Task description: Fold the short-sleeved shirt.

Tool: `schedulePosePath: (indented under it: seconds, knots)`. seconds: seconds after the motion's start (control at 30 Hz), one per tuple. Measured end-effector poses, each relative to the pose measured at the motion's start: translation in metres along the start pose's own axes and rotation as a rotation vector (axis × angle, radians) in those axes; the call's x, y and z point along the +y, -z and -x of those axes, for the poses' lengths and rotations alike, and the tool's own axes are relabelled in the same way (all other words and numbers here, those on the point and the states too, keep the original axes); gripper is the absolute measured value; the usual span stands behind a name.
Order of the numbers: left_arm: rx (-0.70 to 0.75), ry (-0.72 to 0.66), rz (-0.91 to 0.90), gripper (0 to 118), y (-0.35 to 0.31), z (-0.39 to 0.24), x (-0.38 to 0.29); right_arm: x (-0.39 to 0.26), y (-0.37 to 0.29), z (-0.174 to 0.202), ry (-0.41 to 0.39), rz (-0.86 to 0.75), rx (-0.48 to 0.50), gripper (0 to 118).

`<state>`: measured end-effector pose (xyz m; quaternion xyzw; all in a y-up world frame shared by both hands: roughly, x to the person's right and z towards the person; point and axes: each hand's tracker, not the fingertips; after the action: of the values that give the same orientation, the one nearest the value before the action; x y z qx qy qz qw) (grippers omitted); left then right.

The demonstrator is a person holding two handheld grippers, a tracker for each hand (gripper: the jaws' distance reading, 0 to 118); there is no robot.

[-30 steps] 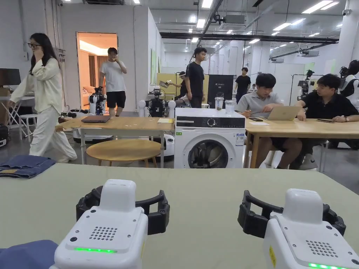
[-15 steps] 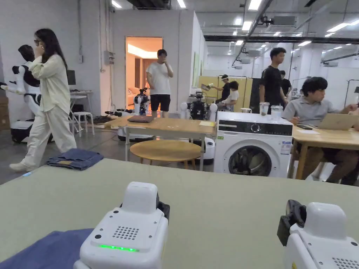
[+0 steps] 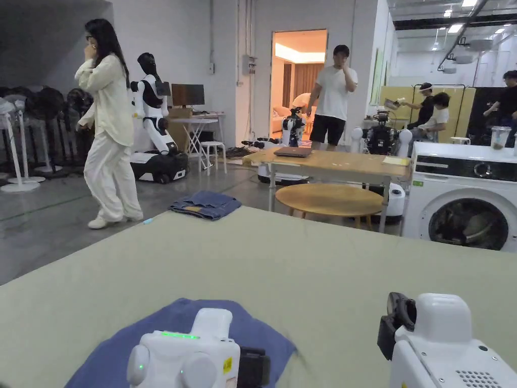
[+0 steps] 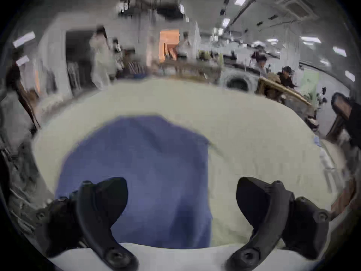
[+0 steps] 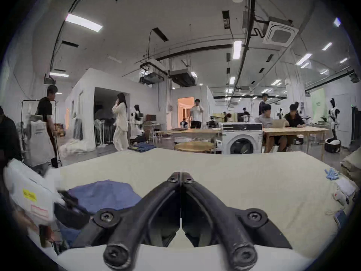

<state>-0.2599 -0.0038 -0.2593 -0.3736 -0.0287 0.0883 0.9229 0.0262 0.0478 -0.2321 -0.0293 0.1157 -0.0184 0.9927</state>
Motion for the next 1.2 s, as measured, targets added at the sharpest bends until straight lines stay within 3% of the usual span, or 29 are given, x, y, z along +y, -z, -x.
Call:
schedulePosePath:
  seconds: [0.07, 0.17, 0.23, 0.27, 0.33, 0.4, 0.5, 0.6, 0.83, 1.0, 1.2]
  knots:
    - [-0.014, -0.024, 0.151, 111, 0.033, -0.002, -0.01, -0.001, 0.001, -0.005, -0.003, 0.015, 0.0, 0]
    - [0.067, 0.084, 0.29, 104, 0.081, -0.016, -0.035, -0.003, -0.001, -0.016, -0.002, 0.035, -0.016, 0]
    - [0.13, 0.173, 0.227, 98, 0.085, -0.026, -0.05, -0.004, -0.005, -0.028, -0.004, 0.041, -0.038, 0]
    - [0.11, 0.133, 0.161, 80, 0.075, -0.028, -0.047, -0.004, -0.007, -0.034, -0.005, 0.042, -0.05, 0]
    - [0.068, 0.02, 0.125, 0, 0.066, -0.02, -0.034, -0.001, -0.01, -0.045, 0.004, 0.038, -0.077, 0]
    - [0.121, -0.04, 0.054, 0, 0.052, -0.008, -0.026, 0.001, -0.011, -0.057, 0.052, 0.052, -0.102, 0]
    - [0.041, -0.171, -0.029, 0, 0.029, 0.007, -0.013, 0.006, -0.021, -0.068, 0.096, 0.029, -0.118, 0]
    - [0.065, -0.074, -0.171, 0, 0.002, -0.016, 0.012, 0.014, -0.034, -0.08, 0.103, -0.004, -0.155, 0]
    - [-0.272, 0.072, -0.412, 0, -0.047, -0.139, 0.092, 0.042, -0.082, -0.125, 0.085, -0.105, -0.283, 0]
    - [-0.604, 0.273, -0.377, 0, -0.045, -0.271, 0.078, 0.053, -0.126, -0.164, 0.092, -0.146, -0.406, 0]
    - [-0.718, 0.495, -0.076, 0, 0.007, -0.378, -0.02, 0.044, -0.171, -0.195, 0.085, -0.135, -0.518, 0]
